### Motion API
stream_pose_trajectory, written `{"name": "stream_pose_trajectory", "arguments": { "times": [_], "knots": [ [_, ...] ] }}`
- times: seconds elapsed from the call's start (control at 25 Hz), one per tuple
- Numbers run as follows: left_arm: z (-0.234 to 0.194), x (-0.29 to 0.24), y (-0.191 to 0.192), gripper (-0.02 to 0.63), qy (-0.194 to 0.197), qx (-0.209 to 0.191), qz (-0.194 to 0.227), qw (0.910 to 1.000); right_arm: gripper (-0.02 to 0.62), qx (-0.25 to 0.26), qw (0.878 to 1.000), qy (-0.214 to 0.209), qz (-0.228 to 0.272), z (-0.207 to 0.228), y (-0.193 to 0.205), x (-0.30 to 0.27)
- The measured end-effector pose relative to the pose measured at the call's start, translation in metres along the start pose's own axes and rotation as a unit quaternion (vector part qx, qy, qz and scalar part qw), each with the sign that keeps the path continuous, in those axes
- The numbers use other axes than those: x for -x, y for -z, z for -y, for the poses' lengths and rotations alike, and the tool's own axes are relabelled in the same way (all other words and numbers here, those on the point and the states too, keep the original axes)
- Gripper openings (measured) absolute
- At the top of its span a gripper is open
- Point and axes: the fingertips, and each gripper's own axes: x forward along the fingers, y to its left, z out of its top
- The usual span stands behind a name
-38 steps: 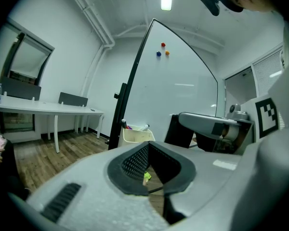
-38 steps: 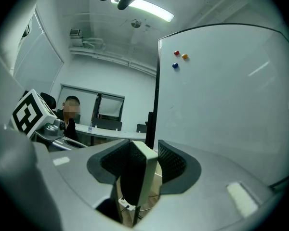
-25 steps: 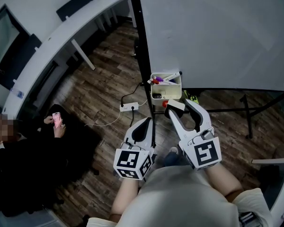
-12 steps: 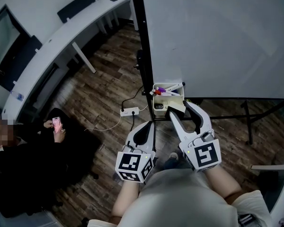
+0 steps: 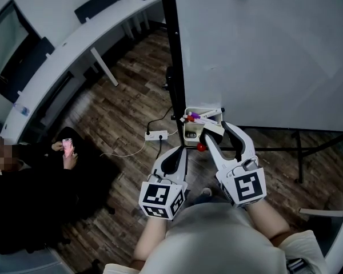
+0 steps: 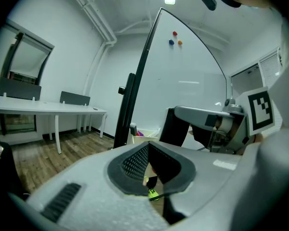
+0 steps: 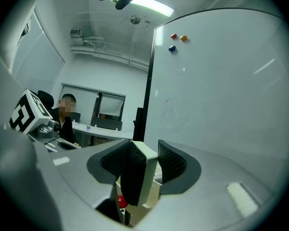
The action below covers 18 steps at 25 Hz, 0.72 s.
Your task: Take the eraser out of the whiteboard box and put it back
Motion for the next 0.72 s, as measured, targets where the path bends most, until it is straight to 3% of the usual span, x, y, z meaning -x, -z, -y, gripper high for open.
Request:
{"name": "stream_pose_trajectory", "arguments": {
  "times": [0.32,0.72],
  "knots": [
    [-0.003,-0.014,-0.003,0.0,-0.014,0.006,0.003,0.9999,0.196,-0.001,1.0,-0.017,0.004,0.01,-0.002,-0.013],
    [-0.009,-0.027,-0.003,0.002,-0.028,0.011,0.003,0.9995,0.196,-0.006,0.999,-0.031,-0.016,0.017,0.024,-0.023]
  ]
}}
